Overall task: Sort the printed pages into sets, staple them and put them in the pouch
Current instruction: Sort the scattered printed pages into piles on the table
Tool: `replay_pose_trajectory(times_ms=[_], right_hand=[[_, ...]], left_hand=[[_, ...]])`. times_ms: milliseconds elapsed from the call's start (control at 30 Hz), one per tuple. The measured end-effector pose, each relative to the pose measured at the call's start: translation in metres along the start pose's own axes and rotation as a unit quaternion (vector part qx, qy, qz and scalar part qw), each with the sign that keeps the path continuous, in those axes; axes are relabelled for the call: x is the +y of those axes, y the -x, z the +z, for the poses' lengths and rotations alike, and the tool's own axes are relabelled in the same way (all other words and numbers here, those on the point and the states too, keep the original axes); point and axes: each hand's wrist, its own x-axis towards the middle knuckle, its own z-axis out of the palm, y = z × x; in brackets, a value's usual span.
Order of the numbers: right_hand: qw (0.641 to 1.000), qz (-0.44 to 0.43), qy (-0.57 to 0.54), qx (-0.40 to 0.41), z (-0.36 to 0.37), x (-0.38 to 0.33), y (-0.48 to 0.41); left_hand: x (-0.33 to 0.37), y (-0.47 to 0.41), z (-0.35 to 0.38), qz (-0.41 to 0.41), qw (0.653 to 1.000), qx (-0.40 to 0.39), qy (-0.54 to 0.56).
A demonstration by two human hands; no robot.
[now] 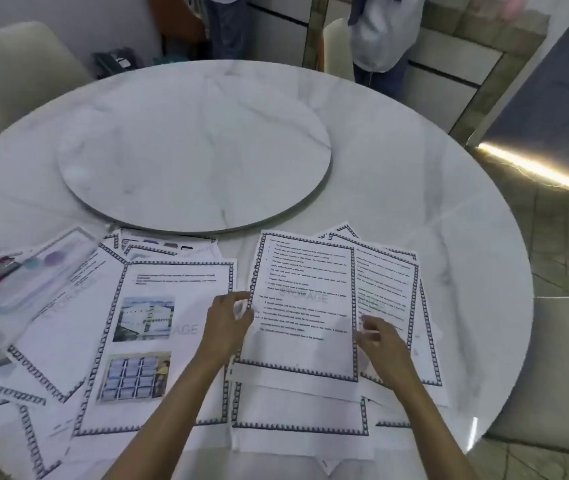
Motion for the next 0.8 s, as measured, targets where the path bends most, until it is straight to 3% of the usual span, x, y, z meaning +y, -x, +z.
replay_pose_trajectory(times_ms=[233, 500, 633, 800], right_hand=[[0.998, 0.01, -0.018, -0.052, -0.005, 0.007, -0.022], [0.993, 0.016, -0.084, -0.086, -0.009, 0.014, -0.032], [0.981, 0.05, -0.158, -0.097, -0.014, 0.014, -0.036], [0.984, 0.03, -0.14, -0.104, -0.02, 0.018, -0.04]], left_hand=[[-0.005, -0.003, 0.014, -0.066, 0.997, 0.033, 0.002], [0.005, 0.002, 0.024, -0.079, 0.989, 0.115, 0.043], [0.009, 0.002, 0.03, -0.093, 0.988, 0.11, 0.05], [0.009, 0.011, 0.038, -0.081, 0.99, 0.106, 0.049]])
